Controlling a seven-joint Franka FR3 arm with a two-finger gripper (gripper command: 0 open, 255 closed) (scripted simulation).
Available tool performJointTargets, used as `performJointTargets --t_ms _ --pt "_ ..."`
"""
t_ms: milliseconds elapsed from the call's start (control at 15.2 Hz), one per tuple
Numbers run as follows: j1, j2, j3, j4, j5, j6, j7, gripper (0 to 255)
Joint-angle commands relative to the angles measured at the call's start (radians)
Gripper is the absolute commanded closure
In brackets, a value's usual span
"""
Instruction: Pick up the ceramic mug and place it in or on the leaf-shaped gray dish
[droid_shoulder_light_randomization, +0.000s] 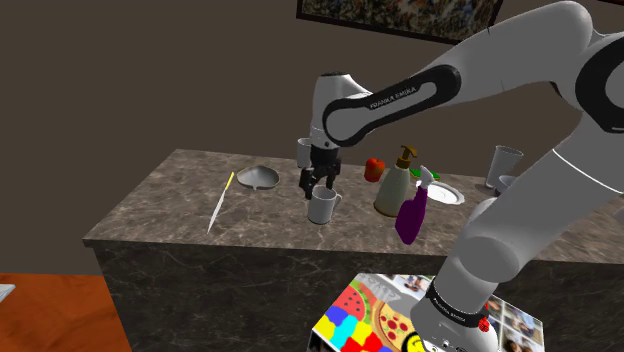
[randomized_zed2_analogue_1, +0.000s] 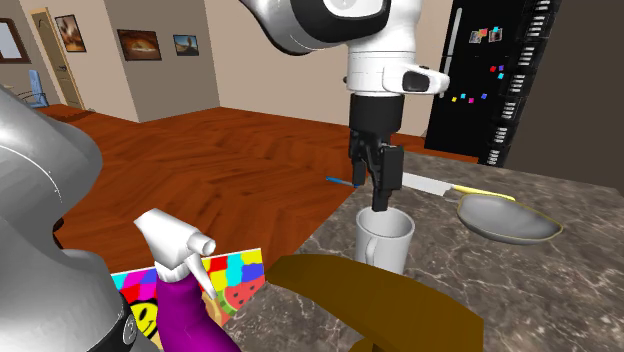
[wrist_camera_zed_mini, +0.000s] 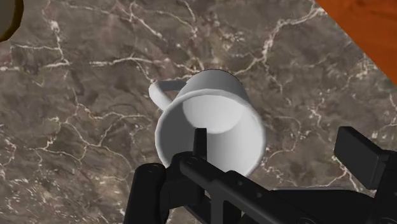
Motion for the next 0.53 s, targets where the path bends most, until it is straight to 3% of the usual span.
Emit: performJointTargets --t_ms 0,462 --pt "-0.010 0.056 0.005 0.004 -0.019 0.055 0.017 0" --pt "-0.015 0.111 0.007 -0.040 -0.033 0.153 0.027 0"
